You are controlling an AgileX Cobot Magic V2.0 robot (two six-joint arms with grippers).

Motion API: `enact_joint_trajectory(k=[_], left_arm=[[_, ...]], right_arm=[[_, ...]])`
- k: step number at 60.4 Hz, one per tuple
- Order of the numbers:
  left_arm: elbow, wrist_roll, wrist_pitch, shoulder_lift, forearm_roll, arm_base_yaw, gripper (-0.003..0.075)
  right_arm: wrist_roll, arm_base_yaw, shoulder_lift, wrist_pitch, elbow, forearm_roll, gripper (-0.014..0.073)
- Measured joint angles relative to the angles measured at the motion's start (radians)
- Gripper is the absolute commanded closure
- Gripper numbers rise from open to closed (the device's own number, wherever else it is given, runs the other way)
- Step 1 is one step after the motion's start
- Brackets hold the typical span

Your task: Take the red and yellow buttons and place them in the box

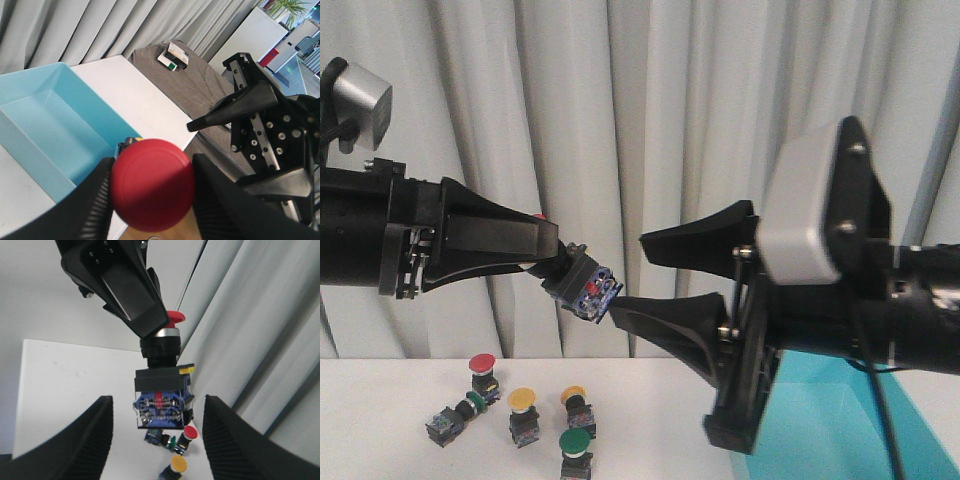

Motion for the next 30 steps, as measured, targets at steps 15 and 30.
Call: enact_joint_trajectory(k=[15,30], left_arm=[[0.0,0.0,-0.006,0.0,0.0,0.0,0.0723],[0.0,0.001,-0.015,0.0,0.001,0.0,0.0723]], right_arm=[[-0.001,0.086,0.029,-0.121,-0.003,-0.082,0.0189],[0.036,0.116,0.035,-0.2,-0.004,-0.101,0.0185]])
